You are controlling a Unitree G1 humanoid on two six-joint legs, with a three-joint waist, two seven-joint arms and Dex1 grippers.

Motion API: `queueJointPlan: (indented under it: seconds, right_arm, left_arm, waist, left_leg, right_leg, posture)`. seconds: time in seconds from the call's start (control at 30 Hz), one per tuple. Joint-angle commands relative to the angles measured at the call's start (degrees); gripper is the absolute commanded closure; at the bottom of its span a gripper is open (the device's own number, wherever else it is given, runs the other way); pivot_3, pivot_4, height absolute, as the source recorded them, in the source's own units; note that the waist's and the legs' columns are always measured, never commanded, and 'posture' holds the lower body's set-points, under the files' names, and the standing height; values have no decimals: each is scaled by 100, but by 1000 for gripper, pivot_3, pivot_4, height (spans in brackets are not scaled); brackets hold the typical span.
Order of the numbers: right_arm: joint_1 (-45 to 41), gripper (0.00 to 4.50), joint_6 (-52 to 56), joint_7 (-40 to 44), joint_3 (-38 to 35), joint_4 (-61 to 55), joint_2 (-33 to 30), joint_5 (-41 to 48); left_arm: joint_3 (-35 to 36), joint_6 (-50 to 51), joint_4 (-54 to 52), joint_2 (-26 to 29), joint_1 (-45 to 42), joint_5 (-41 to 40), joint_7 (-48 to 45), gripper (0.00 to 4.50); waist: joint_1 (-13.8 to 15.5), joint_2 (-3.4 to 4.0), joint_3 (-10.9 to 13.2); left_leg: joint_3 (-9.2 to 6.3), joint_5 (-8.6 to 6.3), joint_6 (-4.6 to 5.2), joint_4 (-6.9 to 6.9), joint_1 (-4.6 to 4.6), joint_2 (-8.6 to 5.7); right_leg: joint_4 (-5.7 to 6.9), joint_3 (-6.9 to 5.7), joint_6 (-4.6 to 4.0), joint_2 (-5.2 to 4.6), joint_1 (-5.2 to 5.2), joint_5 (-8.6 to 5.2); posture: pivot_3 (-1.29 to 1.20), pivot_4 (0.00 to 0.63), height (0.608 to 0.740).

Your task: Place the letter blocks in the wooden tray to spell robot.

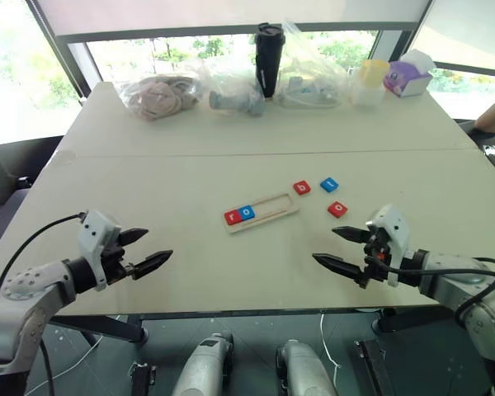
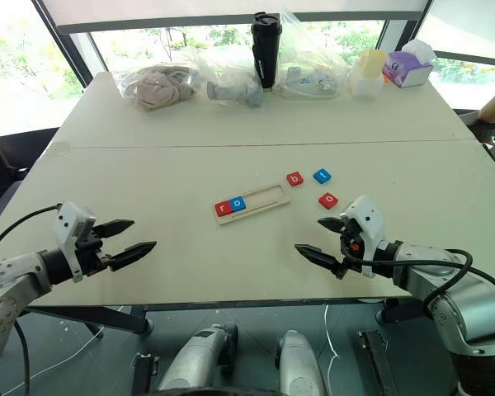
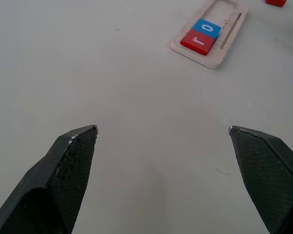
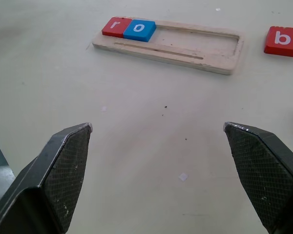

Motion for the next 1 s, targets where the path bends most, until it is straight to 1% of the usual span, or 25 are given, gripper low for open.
queueJointPlan:
  seconds: [0.03,0.33,0.47,0.5,0.57,0.63,0.7,0.77,0.8,0.9,1.0]
  right_arm:
    - [-77,21,-89,42,-97,-103,-77,8]
    - [-50,21,-91,-47,-51,-158,20,-26]
    - [-111,21,3,-170,-70,-128,62,7]
    - [-154,21,201,-282,-77,-101,34,27]
    - [-257,21,607,-371,-170,-62,-140,127]
    - [-376,21,836,-280,-238,-81,-352,210]
    - [-617,21,1045,-152,-443,-99,-602,410]
    - [-841,21,1224,-72,-528,-188,-777,600]
    - [-926,21,1299,-69,-476,-311,-812,683]
    - [-1060,21,1403,-206,-116,-746,-725,771]
    - [-1120,21,1504,-601,138,-1047,-415,780]
  left_arm:
    - [199,-168,8,66,-66,-22,-32,0]
    - [116,-21,-1,104,-209,-73,-22,0]
    - [66,-46,36,137,-291,65,54,0]
    - [47,-67,85,186,-340,174,108,0]
    - [55,-24,209,429,-521,320,104,0]
    - [27,25,323,684,-714,371,-8,0]
    - [-116,54,420,1060,-1004,321,-402,0]
    - [-405,58,498,1274,-1384,290,-742,0]
    - [-659,52,556,1274,-1644,311,-872,0]
    - [-1523,-132,950,961,-2422,603,-1122,0]
    - [-2217,-511,1613,502,-2987,1049,-1279,0]
  waist:
    - [2,0,0]
    - [0,0,0]
    - [6,0,0]
    - [9,0,0]
    - [5,-1,0]
    - [12,1,1]
    - [3,1,2]
    - [8,3,2]
    - [13,2,2]
    - [32,3,1]
    - [21,2,0]
  left_leg:
    - [0,0,0,0,0,0]
    - [0,0,0,-1,0,0]
    - [0,0,0,-1,0,0]
    - [0,0,0,0,0,0]
    - [0,0,0,0,0,0]
    - [0,0,0,0,0,0]
    - [1,0,0,0,-2,0]
    - [2,0,0,0,-2,0]
    - [3,0,0,-1,-3,0]
    - [2,-1,1,-5,-5,0]
    - [3,0,1,-7,-11,0]
  right_leg:
    - [0,0,0,0,-1,0]
    - [0,0,0,0,-2,0]
    - [0,0,0,0,-2,0]
    - [0,0,0,0,-2,0]
    - [1,0,0,0,-3,0]
    - [3,0,0,0,-11,0]
    - [1,0,0,0,-11,0]
    - [-3,0,0,-1,-13,0]
    - [-4,0,0,-2,-12,0]
    - [-7,-1,0,-2,-10,0]
    - [-7,-1,1,-3,-4,1]
  posture:
    - [0,150,740]
    - [0,150,740]
    - [0,150,740]
    - [0,150,740]
    - [0,150,740]
    - [0,150,740]
    - [0,150,740]
    - [0,150,740]
    - [0,150,740]
    - [0,150,740]
    - [0,150,740]
